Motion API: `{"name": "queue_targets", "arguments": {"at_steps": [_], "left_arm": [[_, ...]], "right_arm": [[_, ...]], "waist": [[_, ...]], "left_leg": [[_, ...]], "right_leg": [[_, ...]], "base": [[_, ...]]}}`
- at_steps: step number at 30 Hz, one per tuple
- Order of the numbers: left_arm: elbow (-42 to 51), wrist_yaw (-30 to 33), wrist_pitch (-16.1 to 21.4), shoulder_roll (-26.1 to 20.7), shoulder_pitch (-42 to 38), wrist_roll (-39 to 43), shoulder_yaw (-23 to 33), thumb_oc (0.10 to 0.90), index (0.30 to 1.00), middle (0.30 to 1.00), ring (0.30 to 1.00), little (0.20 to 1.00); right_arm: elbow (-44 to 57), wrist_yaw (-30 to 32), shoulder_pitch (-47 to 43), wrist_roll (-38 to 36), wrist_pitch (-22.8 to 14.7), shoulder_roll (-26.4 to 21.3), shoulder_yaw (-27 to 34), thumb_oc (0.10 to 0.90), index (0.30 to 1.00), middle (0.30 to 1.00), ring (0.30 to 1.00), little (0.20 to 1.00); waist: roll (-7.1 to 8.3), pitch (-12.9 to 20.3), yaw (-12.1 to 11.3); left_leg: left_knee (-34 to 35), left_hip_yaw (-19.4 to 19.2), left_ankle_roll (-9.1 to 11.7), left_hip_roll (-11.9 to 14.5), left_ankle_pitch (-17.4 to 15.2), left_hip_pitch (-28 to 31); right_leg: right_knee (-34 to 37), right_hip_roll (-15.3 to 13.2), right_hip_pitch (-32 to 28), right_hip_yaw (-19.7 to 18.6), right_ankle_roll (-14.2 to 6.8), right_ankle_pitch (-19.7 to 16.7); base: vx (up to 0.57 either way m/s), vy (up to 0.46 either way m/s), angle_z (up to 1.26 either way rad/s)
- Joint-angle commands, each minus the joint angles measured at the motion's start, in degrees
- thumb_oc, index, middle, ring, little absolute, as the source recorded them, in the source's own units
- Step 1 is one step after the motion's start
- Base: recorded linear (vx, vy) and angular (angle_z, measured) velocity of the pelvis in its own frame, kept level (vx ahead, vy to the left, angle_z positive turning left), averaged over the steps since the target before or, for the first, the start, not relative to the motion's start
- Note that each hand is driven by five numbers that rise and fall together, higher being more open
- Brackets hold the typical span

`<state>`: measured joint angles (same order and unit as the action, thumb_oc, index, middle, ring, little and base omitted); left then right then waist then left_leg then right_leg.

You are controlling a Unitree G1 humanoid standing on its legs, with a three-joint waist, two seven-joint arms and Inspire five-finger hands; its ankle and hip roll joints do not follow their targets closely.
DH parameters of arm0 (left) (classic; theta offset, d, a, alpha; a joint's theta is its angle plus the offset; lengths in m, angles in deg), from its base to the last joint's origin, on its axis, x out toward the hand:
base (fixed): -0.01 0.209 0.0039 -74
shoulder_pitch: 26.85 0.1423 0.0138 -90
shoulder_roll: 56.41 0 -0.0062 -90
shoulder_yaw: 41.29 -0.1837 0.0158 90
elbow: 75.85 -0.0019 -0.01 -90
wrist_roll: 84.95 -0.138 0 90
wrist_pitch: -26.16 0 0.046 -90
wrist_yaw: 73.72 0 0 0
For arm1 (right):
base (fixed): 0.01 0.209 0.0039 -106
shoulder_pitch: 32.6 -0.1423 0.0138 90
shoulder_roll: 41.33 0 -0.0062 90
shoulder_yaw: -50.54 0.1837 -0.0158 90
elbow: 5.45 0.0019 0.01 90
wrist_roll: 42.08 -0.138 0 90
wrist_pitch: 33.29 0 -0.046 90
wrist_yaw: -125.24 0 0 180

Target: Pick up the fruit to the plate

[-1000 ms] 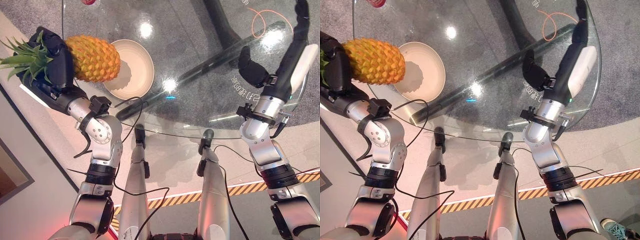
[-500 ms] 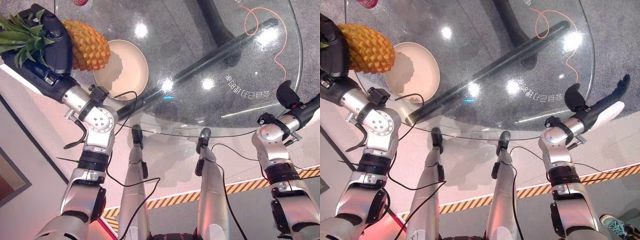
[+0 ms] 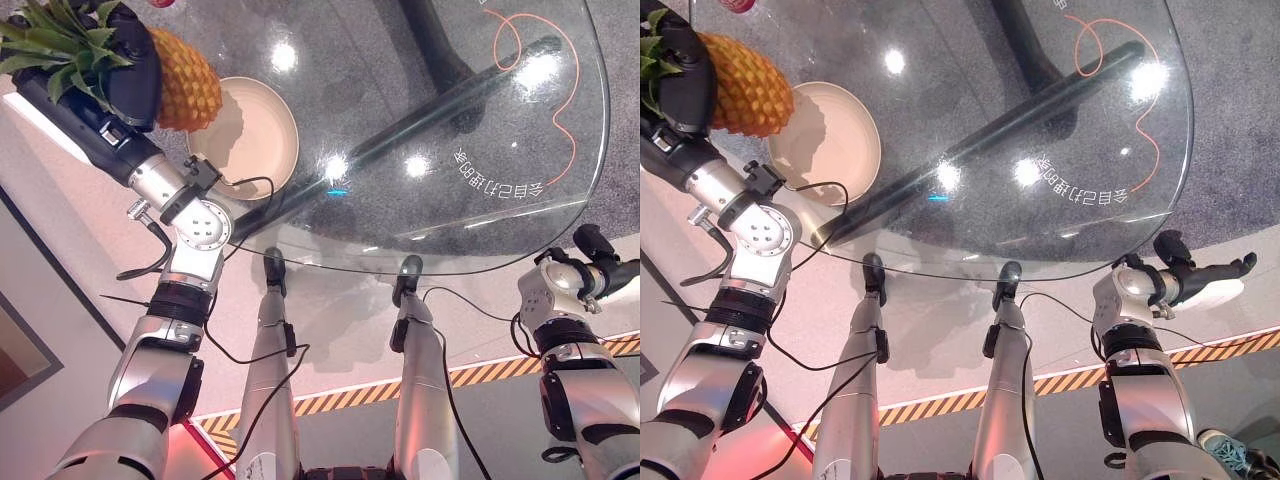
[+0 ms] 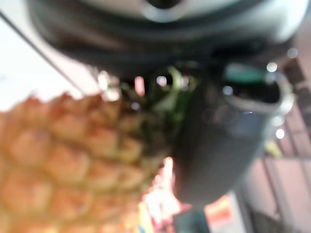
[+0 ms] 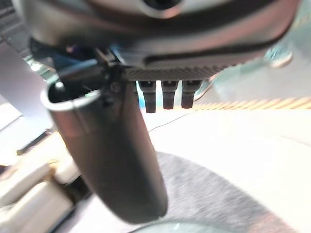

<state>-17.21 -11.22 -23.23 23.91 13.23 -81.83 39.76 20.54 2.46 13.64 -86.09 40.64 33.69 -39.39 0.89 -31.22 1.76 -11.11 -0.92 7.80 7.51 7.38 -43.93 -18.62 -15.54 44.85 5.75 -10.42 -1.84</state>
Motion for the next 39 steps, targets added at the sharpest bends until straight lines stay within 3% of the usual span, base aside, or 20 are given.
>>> {"name": "queue_targets", "arguments": {"at_steps": [1,13,19,39], "left_arm": [[1.0,-0.5,7.2,-4.3,-9.0,-3.5,0.1,0.1,0.3,0.3,0.3,0.2],[-4.1,-2.8,4.1,-4.9,-10.9,-2.3,-2.9,0.1,0.3,0.3,0.3,0.2],[-7.6,-2.7,2.4,-5.6,-11.3,-2.1,-4.2,0.1,0.3,0.3,0.3,0.2],[-14.5,-5.7,3.1,-6.0,-11.8,2.0,-5.3,0.1,0.3,0.3,0.3,0.2]], "right_arm": [[-3.1,-0.3,1.1,-1.3,0.2,-4.7,1.3,0.8,0.9,0.9,0.9,0.9],[-11.9,-9.1,2.4,-8.0,10.6,-4.6,0.7,0.8,0.9,0.9,0.9,0.9],[-13.3,-13.7,3.5,-9.0,13.6,-3.5,-0.2,0.8,0.9,0.9,0.9,0.9],[-13.6,-16.0,2.5,-8.1,14.4,-2.9,-1.6,0.8,0.9,0.9,0.9,0.9]], "waist": [[1.56,1.4,-1.8],[1.98,1.4,-1.5],[2.52,1.4,-1.2],[2.6,1.4,-0.6]], "left_leg": [[-4.6,0.6,-2.1,-0.8,-5.1,-0.7],[-4.8,0.7,-2.3,-0.5,-5.5,-0.8],[-4.9,0.7,-2.4,-0.2,-5.8,-0.6],[-5.2,0.3,-2.2,-0.3,-6.4,-0.8]], "right_leg": [[3.9,2.4,-1.3,2.7,2.4,-3.2],[3.9,2.9,-1.2,2.5,2.5,-3.1],[3.9,3.3,-1.2,2.3,2.5,-3.1],[3.8,3.6,-0.5,1.9,2.6,-2.9]], "base": [[0.0,0.0,0.0],[0.0,0.0,0.0],[0.0,0.0,0.0],[0.0,0.0,0.0]]}}
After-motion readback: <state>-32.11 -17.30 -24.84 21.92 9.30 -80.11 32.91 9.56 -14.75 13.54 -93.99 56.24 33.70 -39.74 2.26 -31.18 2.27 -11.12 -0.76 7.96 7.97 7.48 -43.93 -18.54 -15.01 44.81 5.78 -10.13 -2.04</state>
